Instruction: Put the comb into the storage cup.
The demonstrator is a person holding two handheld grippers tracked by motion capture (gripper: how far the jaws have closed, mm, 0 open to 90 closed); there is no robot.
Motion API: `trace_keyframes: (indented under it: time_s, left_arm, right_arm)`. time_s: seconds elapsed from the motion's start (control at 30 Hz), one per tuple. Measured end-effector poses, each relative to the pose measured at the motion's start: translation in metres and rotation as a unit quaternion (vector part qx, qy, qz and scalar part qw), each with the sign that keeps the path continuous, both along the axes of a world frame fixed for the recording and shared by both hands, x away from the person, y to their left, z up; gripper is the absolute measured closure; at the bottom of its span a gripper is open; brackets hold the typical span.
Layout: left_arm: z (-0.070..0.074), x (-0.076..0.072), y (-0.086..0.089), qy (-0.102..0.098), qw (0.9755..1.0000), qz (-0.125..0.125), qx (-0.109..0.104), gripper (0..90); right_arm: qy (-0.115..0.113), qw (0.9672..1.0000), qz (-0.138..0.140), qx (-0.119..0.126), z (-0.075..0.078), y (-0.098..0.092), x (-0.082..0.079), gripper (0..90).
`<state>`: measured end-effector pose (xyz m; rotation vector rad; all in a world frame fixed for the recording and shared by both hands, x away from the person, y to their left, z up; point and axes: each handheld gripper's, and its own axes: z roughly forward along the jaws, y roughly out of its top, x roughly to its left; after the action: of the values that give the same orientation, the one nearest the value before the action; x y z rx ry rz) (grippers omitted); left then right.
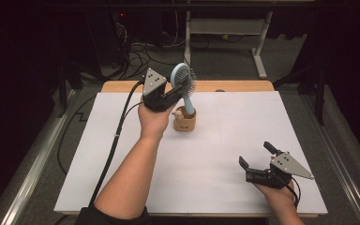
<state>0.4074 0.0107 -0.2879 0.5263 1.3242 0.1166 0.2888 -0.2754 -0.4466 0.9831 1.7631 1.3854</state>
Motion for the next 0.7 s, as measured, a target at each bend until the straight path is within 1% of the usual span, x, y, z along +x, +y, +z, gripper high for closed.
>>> trace_keyframes:
  time_s: [0.03, 0.07, 0.1, 0.13, 0.17, 0.2, 0.23, 0.3, 0.37, 0.4, 0.43, 0.47, 0.5, 0.53, 0.57, 0.6, 0.63, 0.67, 0.7]
  left_arm:
    - [-0.001, 0.0, -0.001, 0.003, 1.0, 0.0, 0.0, 57.9]
    - [-0.003, 0.001, 0.0, -0.004, 1.0, 0.001, 0.008, 57.9]
    - [-0.003, 0.001, -0.001, 0.003, 1.0, 0.002, 0.001, 57.9]
    - [-0.003, 0.001, -0.001, 0.003, 1.0, 0.0, 0.0, 57.9]
    - [-0.005, 0.002, 0.0, -0.003, 1.0, -0.001, 0.009, 57.9]
    - [-0.005, 0.002, -0.001, 0.003, 1.0, 0.0, -0.001, 57.9]
    - [-0.006, 0.002, 0.0, -0.001, 1.0, -0.002, 0.003, 57.9]
    - [-0.006, 0.002, 0.0, 0.004, 1.0, -0.002, -0.003, 57.9]
    - [-0.008, 0.003, 0.0, -0.001, 1.0, -0.002, 0.004, 57.8]
    - [-0.008, 0.003, 0.0, 0.006, 1.0, -0.001, -0.002, 57.8]
    - [-0.009, 0.004, 0.001, 0.0, 1.0, -0.002, 0.005, 57.9]
    - [-0.009, 0.004, 0.0, 0.006, 1.0, -0.001, -0.001, 57.9]
    - [-0.01, 0.005, 0.001, 0.005, 1.0, -0.001, 0.001, 57.9]
    - [-0.011, 0.005, 0.0, 0.007, 1.0, -0.001, -0.001, 57.9]
    - [-0.013, 0.006, 0.001, 0.003, 1.0, -0.002, 0.006, 57.9]
    - [-0.013, 0.006, 0.001, 0.008, 1.0, -0.002, 0.0, 57.9]
    - [-0.015, 0.007, 0.001, 0.004, 1.0, -0.003, 0.006, 57.9]
    - [-0.015, 0.007, 0.001, 0.011, 0.9999, -0.001, -0.002, 57.9]
    - [-0.016, 0.008, 0.001, 0.007, 1.0, 0.0, 0.006, 57.8]
  right_arm:
    - [0.0, 1.0, -0.001, 0.002, 0.0, 0.0, 0.0, 0.3]
    - [-0.001, 1.0, -0.001, 0.001, 0.0, 0.0, 0.0, 0.3]
    - [-0.002, 1.0, -0.001, 0.0, 0.0, 0.0, 0.0, 0.3]
    - [-0.002, 1.0, 0.0, 0.0, 0.0, 0.0, 0.0, 0.3]
    - [-0.002, 1.0, -0.001, 0.001, 0.0, 0.0, 0.0, 0.3]
    - [-0.002, 1.0, -0.001, 0.0, 0.0, 0.0, 0.0, 0.2]
    - [-0.002, 1.0, 0.0, 0.0, 0.0, 0.0, 0.0, 0.3]
    - [-0.002, 1.0, 0.0, 0.0, 0.0, 0.0, 0.0, 0.3]
    - [-0.002, 1.0, 0.0, -0.001, 0.0, 0.0, -0.001, 0.3]
    - [-0.002, 1.0, 0.001, -0.001, 0.0, 0.0, 0.0, 0.3]
    - [-0.002, 1.0, 0.001, -0.002, 0.0, 0.0, 0.0, 0.3]
    - [-0.002, 1.0, 0.001, -0.001, 0.0, 0.0, 0.0, 0.3]
    - [-0.002, 1.0, 0.001, 0.0, 0.0, 0.0, 0.0, 0.3]
    - [-0.002, 1.0, 0.001, 0.0, 0.0, 0.0, 0.0, 0.3]
    - [-0.003, 1.0, 0.001, 0.0, 0.0, 0.0, 0.0, 0.3]
    - [-0.003, 1.0, 0.001, 0.002, 0.0, 0.0, -0.001, 0.3]
    - [-0.003, 1.0, 0.002, 0.001, 0.0, 0.0, -0.001, 0.3]
    - [-0.002, 1.0, 0.001, 0.001, 0.0, 0.0, -0.001, 0.3]
    - [-0.002, 1.0, 0.002, 0.001, 0.0, 0.0, 0.0, 0.3]
